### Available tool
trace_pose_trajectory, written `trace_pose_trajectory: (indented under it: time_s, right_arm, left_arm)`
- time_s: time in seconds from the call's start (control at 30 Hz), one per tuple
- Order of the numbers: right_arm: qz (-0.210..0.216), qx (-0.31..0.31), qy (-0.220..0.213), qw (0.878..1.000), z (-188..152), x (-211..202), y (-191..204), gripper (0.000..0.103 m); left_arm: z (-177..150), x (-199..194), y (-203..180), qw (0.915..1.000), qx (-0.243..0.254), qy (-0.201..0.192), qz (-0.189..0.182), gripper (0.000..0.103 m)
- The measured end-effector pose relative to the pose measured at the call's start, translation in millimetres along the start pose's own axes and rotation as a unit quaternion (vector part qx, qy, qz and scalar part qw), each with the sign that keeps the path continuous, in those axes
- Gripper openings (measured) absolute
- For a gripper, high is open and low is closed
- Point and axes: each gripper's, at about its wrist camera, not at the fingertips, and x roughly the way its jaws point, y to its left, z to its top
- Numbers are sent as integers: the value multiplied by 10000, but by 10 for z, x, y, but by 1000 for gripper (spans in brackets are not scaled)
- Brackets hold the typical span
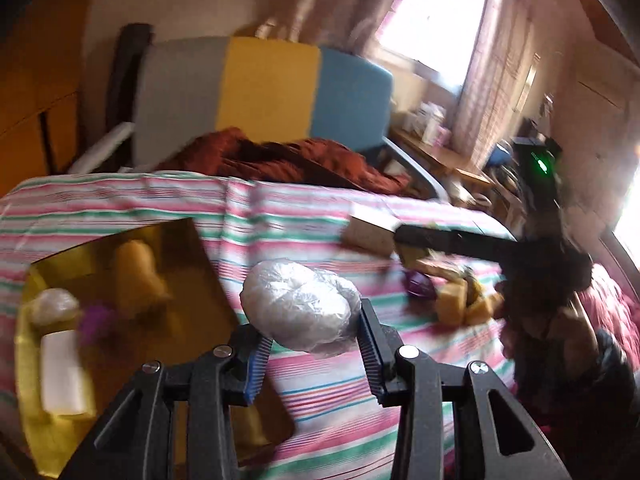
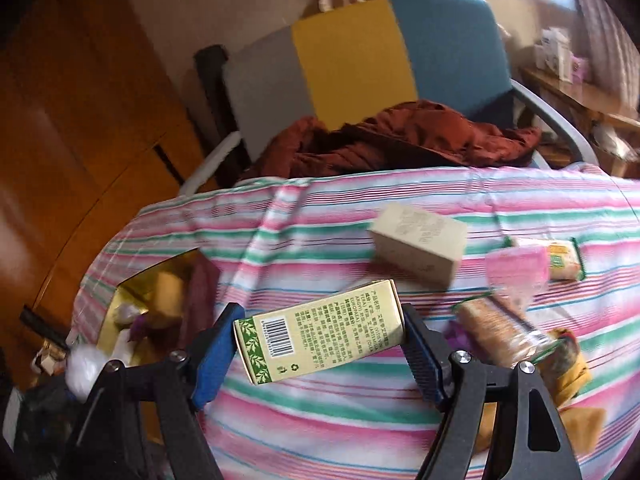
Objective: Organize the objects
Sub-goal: 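Carry the wrapped ball and green box toward the gold tray, then release the wrapped ball and green box into the gold tray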
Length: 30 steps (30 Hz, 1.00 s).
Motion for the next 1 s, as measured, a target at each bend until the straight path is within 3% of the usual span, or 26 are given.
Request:
trace_pose_trajectory:
  time_s: [0.33, 0.6, 0.73, 0.77, 0.83, 1.0]
  right_arm:
    - [677, -782, 269, 9943, -247, 170, 993, 77]
    - [1101, -1285, 683, 9832, -547, 449, 1707, 77]
    - [1202, -1398, 859, 9791, -690, 592, 1964, 78]
    - [1213, -1419, 881, 9785, -715, 611, 2002, 79]
    - [1258, -1458, 961, 9766, -775, 658, 2093, 94]
    - [1255, -1521, 1039, 9749, -866, 680, 2188, 99]
  left_arm:
    - [-241, -419, 1023, 9902, -840, -90, 1112, 40]
    - [-533, -599, 1537, 9763, -1271, -13, 1751, 41]
    - [-664, -597, 1713, 9705, -1525, 180, 1858, 42]
    - [-682, -589, 1733, 9692, -1575, 223, 1882, 42]
    - [-735, -586, 1806, 9647, -1744, 303, 1951, 44]
    - [-768, -591, 1861, 9599, -1845, 313, 2087, 49]
